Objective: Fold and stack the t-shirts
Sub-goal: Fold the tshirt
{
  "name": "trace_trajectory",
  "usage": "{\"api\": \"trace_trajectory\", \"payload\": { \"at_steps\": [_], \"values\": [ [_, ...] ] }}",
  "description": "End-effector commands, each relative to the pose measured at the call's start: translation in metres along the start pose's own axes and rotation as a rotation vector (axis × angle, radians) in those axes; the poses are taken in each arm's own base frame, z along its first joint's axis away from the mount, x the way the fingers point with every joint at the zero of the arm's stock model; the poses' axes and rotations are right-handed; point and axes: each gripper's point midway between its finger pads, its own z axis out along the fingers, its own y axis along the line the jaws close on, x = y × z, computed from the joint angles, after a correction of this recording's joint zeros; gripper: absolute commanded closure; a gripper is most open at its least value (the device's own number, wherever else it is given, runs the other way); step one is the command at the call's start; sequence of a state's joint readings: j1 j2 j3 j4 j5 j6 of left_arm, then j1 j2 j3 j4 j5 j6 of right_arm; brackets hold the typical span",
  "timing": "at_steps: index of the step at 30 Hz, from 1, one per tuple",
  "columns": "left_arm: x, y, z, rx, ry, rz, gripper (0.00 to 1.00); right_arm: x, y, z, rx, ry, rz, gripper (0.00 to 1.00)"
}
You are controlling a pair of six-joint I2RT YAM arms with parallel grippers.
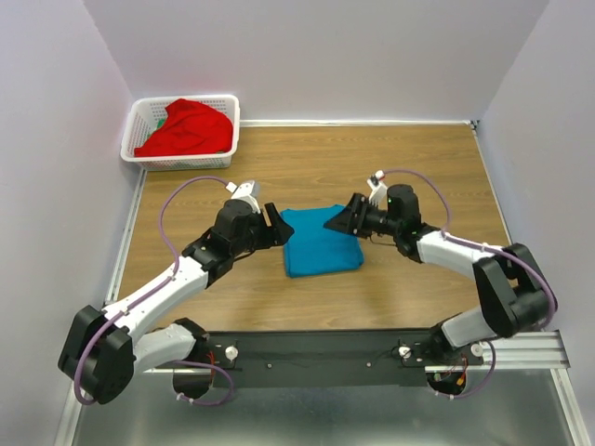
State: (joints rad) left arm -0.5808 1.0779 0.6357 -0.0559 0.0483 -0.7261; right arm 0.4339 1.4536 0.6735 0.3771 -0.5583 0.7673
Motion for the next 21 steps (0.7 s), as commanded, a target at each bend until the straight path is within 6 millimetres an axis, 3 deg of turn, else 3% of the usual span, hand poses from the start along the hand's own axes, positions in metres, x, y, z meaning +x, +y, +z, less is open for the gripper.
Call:
{"api": "trace_trajectory", "payload": {
  "at_steps": [1,3,6,11,12,13,15,21],
  "values": [
    [-0.007,-0.004,0.001,-0.016,-0.009,-0.002,0.26,0.066,-0.049,-0.008,0.046,0.169,0.179,0.26],
    [-0.006,-0.005,0.0,-0.019,-0.006,-0.004,0.26,0.077,-0.074,-0.014,0.076,0.182,0.291,0.27],
    [-0.007,-0.003,-0.002,-0.025,-0.014,-0.004,0.26,0.08,-0.09,-0.021,0.083,0.185,0.379,0.3],
    [-0.009,-0.004,-0.004,-0.022,-0.019,0.005,0.26,0.071,-0.081,-0.025,0.076,0.183,0.331,0.3],
    [-0.009,-0.005,-0.004,-0.021,-0.018,0.007,0.26,0.059,-0.079,-0.023,0.093,0.169,0.299,0.3],
    [-0.01,-0.004,-0.003,-0.025,-0.018,0.009,0.26,0.063,-0.081,-0.03,0.137,0.2,0.263,0.3],
    [-0.009,-0.004,-0.001,-0.028,-0.012,0.011,0.26,0.042,-0.081,-0.031,0.191,0.159,0.189,0.3],
    [0.012,0.01,0.012,-0.099,0.102,0.028,0.29,0.017,-0.079,-0.056,0.365,0.116,0.088,0.3]
  ]
}}
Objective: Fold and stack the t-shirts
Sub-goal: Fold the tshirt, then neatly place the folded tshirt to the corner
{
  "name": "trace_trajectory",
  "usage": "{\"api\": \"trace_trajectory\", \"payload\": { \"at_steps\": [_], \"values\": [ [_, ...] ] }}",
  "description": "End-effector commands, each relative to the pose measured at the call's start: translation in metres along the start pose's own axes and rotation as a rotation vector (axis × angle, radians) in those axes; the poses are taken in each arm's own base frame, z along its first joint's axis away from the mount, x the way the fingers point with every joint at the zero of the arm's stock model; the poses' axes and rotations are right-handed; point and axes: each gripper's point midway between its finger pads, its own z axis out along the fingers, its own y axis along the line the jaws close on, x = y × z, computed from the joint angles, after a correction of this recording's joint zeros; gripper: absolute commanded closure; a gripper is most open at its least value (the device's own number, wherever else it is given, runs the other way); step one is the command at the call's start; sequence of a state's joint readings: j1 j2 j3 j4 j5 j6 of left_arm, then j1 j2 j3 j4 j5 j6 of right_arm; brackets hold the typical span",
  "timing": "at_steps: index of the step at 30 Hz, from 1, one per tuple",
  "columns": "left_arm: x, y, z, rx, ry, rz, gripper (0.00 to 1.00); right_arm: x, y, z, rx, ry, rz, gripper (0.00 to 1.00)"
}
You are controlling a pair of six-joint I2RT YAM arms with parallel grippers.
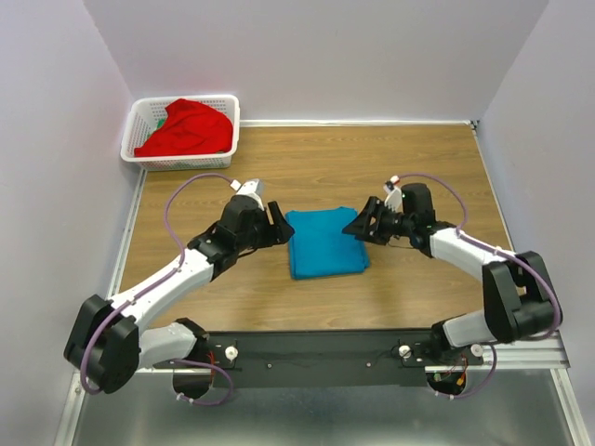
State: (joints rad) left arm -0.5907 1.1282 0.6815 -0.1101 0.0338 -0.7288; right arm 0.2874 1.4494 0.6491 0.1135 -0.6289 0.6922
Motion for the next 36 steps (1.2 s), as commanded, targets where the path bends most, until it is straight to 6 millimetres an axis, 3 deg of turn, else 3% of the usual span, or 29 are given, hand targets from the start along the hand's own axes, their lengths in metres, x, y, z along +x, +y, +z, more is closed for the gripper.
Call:
{"api": "trace_trajectory", "payload": {
  "at_steps": [1,2,6,8,12,17,19,27,30,31,32,33,36],
  "values": [
    [0.012,0.009,0.014,-0.073,0.096,0.036,0.29,-0.011,-0.018,-0.024,0.217,-0.029,-0.066,0.29],
    [0.018,0.009,0.018,-0.083,0.126,0.05,0.29,-0.011,-0.028,-0.031,0.284,-0.031,-0.078,0.29],
    [0.036,0.02,0.031,-0.146,0.221,0.082,0.39,-0.026,-0.028,-0.058,0.403,-0.094,-0.139,0.27],
    [0.038,0.024,0.037,-0.169,0.232,0.086,0.46,-0.03,-0.023,-0.069,0.428,-0.105,-0.158,0.26],
    [0.044,0.027,0.05,-0.194,0.281,0.114,0.48,-0.036,-0.01,-0.086,0.433,-0.141,-0.19,0.23],
    [0.054,0.027,0.069,-0.219,0.33,0.133,0.47,-0.036,-0.003,-0.097,0.435,-0.163,-0.214,0.21],
    [0.056,0.038,0.076,-0.273,0.34,0.144,0.47,-0.037,-0.003,-0.1,0.438,-0.167,-0.228,0.2],
    [0.069,0.052,0.086,-0.342,0.388,0.158,0.48,-0.031,-0.008,-0.101,0.449,-0.145,-0.257,0.2],
    [0.073,0.057,0.089,-0.362,0.407,0.162,0.6,-0.029,-0.009,-0.101,0.447,-0.139,-0.262,0.2],
    [0.074,0.058,0.09,-0.37,0.416,0.166,0.74,-0.03,-0.009,-0.101,0.447,-0.14,-0.266,0.2],
    [0.074,0.058,0.091,-0.373,0.418,0.168,0.82,-0.029,-0.009,-0.101,0.444,-0.138,-0.269,0.2],
    [0.075,0.061,0.089,-0.387,0.426,0.171,1.0,-0.03,-0.007,-0.101,0.439,-0.141,-0.272,0.2],
    [0.063,0.072,0.089,-0.458,0.405,0.216,1.0,-0.031,0.0,-0.102,0.418,-0.143,-0.281,0.2]
  ]
}}
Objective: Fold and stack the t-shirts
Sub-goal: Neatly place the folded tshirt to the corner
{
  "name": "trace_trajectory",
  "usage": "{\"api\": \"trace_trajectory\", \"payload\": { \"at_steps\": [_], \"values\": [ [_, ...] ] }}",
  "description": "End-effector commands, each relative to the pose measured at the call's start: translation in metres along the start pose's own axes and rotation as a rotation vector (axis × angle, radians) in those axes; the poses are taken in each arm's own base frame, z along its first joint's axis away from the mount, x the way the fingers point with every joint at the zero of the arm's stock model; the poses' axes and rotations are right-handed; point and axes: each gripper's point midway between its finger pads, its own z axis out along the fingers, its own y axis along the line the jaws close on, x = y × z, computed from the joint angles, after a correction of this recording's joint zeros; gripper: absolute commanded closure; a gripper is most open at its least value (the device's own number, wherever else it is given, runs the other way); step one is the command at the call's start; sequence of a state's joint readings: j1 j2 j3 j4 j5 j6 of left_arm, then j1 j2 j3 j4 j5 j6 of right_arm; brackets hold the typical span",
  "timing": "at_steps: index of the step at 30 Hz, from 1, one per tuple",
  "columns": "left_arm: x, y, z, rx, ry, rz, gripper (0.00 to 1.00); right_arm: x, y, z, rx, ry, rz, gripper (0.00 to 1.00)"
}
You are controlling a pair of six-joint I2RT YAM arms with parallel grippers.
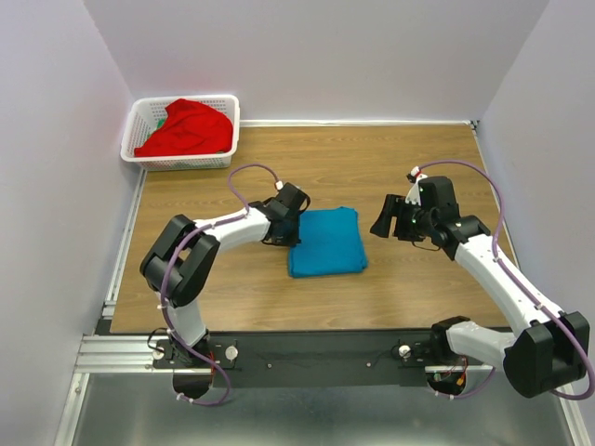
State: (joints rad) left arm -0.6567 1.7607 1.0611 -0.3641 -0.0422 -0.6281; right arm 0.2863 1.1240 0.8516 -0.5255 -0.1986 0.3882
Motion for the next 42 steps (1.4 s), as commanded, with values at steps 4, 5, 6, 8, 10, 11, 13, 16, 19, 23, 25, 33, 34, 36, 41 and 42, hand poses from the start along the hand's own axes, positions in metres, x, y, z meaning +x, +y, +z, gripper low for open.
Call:
{"api": "trace_trajectory", "payload": {
  "at_steps": [4,5,6,8,10,11,13,16,19,23,25,33,34,36,41,42],
  "values": [
    [-0.008,0.067,-0.002,-0.286,0.005,0.067,1.0,-0.01,0.007,-0.013,-0.023,-0.024,-0.034,0.2],
    [-0.015,0.082,-0.005,-0.343,-0.011,0.07,1.0,-0.01,0.007,-0.014,-0.019,-0.022,-0.036,0.2],
    [-0.018,0.103,-0.008,-0.396,0.002,0.069,1.0,-0.012,0.007,-0.014,-0.015,-0.025,-0.041,0.2],
    [-0.031,0.128,-0.018,-0.481,-0.021,0.066,1.0,-0.014,0.008,-0.016,-0.015,-0.03,-0.046,0.2],
    [-0.046,0.163,-0.033,-0.584,-0.04,0.055,1.0,-0.015,0.008,-0.017,-0.016,-0.035,-0.053,0.2],
    [-0.052,0.174,-0.039,-0.619,-0.047,0.051,1.0,-0.014,0.007,-0.017,-0.016,-0.032,-0.053,0.2],
    [-0.066,0.204,-0.055,-0.725,-0.067,0.044,1.0,-0.011,0.006,-0.016,-0.013,-0.025,-0.055,0.2],
    [-0.079,0.243,-0.069,-0.844,-0.071,0.009,1.0,-0.008,0.007,-0.015,-0.019,-0.014,-0.053,0.2],
    [-0.09,0.275,-0.077,-0.946,-0.073,-0.011,1.0,-0.005,0.005,-0.012,-0.018,0.001,-0.053,0.21],
    [-0.101,0.312,-0.086,-1.041,-0.069,-0.056,1.0,-0.004,0.005,-0.011,-0.018,0.01,-0.05,0.2],
    [-0.107,0.325,-0.092,-1.089,-0.076,-0.062,1.0,-0.002,0.004,-0.01,-0.013,0.016,-0.048,0.2],
    [-0.137,0.377,-0.127,-1.329,-0.148,-0.135,1.0,-0.002,0.008,-0.007,-0.026,0.045,-0.032,0.2],
    [-0.139,0.378,-0.131,-1.354,-0.152,-0.127,1.0,-0.002,0.008,-0.006,-0.028,0.057,-0.031,0.2],
    [-0.137,0.39,-0.137,-1.381,-0.15,-0.153,1.0,-0.004,0.01,-0.005,-0.028,0.065,-0.028,0.21],
    [-0.136,0.407,-0.143,-1.426,-0.149,-0.197,1.0,-0.003,0.01,0.0,-0.026,0.09,-0.009,0.21],
    [-0.136,0.409,-0.144,-1.437,-0.152,-0.203,1.0,-0.003,0.011,0.001,-0.027,0.097,-0.002,0.21]
  ]
}}
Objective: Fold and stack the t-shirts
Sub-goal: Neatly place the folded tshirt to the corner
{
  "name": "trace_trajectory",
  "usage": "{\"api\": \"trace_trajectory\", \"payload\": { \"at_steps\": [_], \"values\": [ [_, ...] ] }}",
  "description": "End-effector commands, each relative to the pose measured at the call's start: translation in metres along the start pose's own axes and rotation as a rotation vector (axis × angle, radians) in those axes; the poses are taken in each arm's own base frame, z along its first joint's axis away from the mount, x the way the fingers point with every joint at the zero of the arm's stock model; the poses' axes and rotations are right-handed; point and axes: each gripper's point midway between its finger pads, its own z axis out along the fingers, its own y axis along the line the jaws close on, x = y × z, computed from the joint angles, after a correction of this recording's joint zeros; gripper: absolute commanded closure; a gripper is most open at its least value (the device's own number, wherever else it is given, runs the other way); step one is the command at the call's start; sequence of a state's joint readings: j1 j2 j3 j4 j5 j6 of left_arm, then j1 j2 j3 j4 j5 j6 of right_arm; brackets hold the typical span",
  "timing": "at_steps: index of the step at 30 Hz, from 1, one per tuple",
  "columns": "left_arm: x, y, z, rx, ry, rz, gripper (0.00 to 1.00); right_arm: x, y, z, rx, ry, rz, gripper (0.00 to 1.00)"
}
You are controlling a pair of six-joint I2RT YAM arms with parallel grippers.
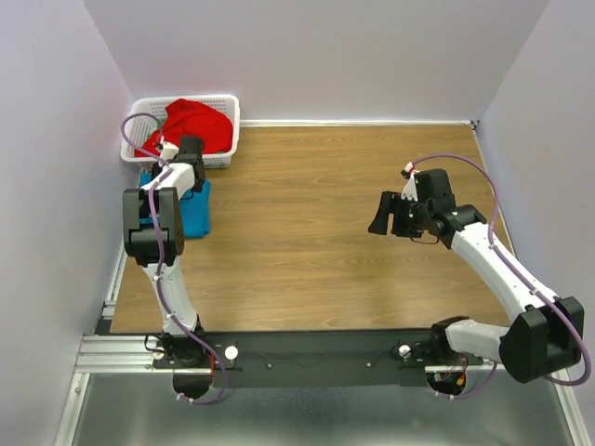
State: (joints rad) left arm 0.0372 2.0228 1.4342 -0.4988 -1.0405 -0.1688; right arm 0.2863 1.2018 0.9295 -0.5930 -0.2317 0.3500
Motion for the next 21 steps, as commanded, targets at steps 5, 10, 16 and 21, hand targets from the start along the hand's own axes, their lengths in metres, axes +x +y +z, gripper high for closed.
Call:
{"api": "trace_trajectory", "payload": {
  "at_steps": [5,10,16,21],
  "values": [
    [-0.016,0.021,0.017,-0.151,-0.029,-0.053,0.99,-0.003,0.007,-0.005,-0.015,0.037,0.027,0.21],
    [-0.018,0.016,0.023,-0.145,-0.027,-0.066,0.77,-0.003,0.008,-0.007,-0.007,0.045,0.045,0.21],
    [-0.008,0.018,0.021,-0.1,-0.006,-0.095,0.45,-0.005,0.009,-0.008,-0.008,0.041,0.056,0.21],
    [-0.004,0.011,-0.007,0.05,-0.019,-0.159,0.45,-0.01,0.009,-0.011,-0.003,0.023,0.047,0.21]
  ]
}}
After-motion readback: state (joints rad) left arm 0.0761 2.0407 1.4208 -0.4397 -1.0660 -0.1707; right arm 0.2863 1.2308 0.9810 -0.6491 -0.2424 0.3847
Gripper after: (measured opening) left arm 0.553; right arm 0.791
